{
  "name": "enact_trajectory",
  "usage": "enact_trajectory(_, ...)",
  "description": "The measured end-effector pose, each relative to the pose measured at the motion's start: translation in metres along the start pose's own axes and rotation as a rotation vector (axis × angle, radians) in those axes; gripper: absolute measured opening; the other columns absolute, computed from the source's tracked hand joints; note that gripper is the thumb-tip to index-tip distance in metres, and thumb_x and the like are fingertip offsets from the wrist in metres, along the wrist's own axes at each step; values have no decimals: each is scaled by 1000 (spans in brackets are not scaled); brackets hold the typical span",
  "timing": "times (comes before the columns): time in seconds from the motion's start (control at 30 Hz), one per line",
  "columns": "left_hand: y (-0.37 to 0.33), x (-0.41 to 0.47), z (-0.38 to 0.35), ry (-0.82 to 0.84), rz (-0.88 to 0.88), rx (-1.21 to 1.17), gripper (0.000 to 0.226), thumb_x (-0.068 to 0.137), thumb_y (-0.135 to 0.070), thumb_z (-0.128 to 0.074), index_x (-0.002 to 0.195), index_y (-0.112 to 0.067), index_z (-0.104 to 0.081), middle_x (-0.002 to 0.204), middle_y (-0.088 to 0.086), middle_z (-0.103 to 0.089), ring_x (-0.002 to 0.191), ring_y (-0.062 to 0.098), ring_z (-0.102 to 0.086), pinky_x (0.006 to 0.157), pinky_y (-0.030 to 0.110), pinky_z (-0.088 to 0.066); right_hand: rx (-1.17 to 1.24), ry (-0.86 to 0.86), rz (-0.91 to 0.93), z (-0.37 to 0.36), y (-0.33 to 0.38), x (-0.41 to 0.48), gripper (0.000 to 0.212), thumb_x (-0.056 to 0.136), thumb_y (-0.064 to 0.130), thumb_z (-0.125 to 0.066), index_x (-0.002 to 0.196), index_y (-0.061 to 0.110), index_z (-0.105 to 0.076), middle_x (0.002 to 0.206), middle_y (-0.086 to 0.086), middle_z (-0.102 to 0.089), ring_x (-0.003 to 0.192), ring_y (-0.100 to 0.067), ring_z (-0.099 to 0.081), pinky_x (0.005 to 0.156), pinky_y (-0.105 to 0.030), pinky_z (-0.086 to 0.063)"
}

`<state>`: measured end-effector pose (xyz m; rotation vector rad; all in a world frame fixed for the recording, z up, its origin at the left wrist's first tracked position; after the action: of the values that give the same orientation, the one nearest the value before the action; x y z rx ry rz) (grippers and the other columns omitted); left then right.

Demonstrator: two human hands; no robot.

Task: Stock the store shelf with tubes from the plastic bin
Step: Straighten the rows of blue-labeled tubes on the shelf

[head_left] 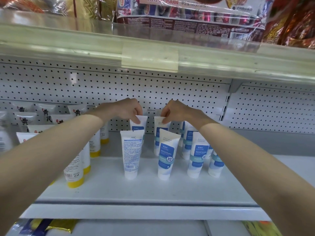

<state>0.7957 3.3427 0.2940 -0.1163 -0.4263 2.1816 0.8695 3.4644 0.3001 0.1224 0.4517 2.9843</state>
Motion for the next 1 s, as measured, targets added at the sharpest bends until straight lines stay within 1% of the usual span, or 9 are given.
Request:
enact_trajectory(0.2, -1, -5, 5, 2, 14, -2, 30, 78, -18, -74, 107, -13, -66, 99, -3, -62, 97, 15, -59, 89, 29, -48, 33, -46, -3, 12, -1, -12, 32, 80, 13, -71, 111, 9, -66, 107, -6, -66, 91, -15, -57, 78, -23, -42)
enact_trajectory(0.3, -4, -12, 14, -39, 12, -20, 37, 76, -25, -76, 110, -15, -64, 102, -1, -63, 98, 15, -60, 82, 24, -44, 44, -79, 12, 21, 2, -22, 35, 81, 17, -71, 114, 10, -64, 110, -5, -63, 93, -16, -57, 79, -22, -41)
enact_trajectory(0.5, -27, -47, 26, -96, 4, -66, 31, 81, -29, -71, 108, -15, -64, 102, -3, -64, 97, 13, -59, 83, 23, -43, 60, -70, 27, 33, 15, -51, 33, 82, 24, -70, 112, 11, -66, 111, -1, -64, 98, -16, -60, 86, -25, -46)
enact_trajectory(0.67, -38, -75, 14, -45, 57, -34, 25, 81, -38, -68, 95, -18, -71, 96, -4, -70, 95, 15, -63, 92, 33, -49, 54, 13, 28, 24, 29, -77, 24, 82, 31, -69, 99, 13, -70, 84, 6, -66, 72, -7, -61, 75, -24, -49)
enact_trajectory(0.77, -38, -87, 8, -55, 97, -13, 28, 79, -42, -69, 97, -20, -70, 98, -7, -68, 94, 14, -61, 90, 31, -49, 31, 38, 25, 16, 33, -87, 17, 81, 31, -70, 80, 14, -69, 63, 8, -60, 57, -5, -55, 66, -23, -45)
enact_trajectory(0.8, -38, -91, 7, -64, 104, -9, 29, 79, -41, -70, 99, -20, -70, 99, -6, -67, 95, 14, -61, 89, 30, -48, 23, 41, 19, 14, 33, -90, 18, 80, 31, -70, 81, 13, -68, 61, 7, -58, 57, -7, -53, 65, -23, -44)
enact_trajectory(0.87, -40, -97, 4, -76, 106, 7, 31, 80, -38, -70, 102, -17, -69, 99, -4, -66, 95, 15, -60, 85, 27, -47, -22, 50, 11, 10, 35, -95, 25, 80, 31, -70, 93, 10, -70, 72, 1, -63, 67, -14, -57, 64, -24, -46)
enact_trajectory(0.93, -41, -100, 1, -83, 106, 23, 29, 82, -33, -69, 104, -14, -69, 100, -1, -66, 93, 15, -59, 80, 24, -44, -73, 71, 7, 5, 36, -96, 31, 81, 28, -69, 105, 9, -68, 97, -6, -68, 84, -22, -60, 72, -27, -49)
enact_trajectory(1.0, -40, -101, 0, -98, 111, 39, 27, 83, -30, -68, 104, -13, -69, 103, 1, -67, 91, 15, -58, 77, 24, -42, -84, 85, 8, 2, 37, -97, 33, 81, 20, -69, 112, 11, -65, 111, -6, -66, 89, -19, -57, 74, -26, -45)
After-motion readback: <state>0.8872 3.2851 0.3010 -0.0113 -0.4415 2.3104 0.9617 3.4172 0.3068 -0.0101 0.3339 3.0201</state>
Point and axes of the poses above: each hand's wrist, its own x-axis towards the middle knuckle, its own z-axis out of the back of the hand, y = z × x, the point moved 8 cm from there along x, towards the middle knuckle
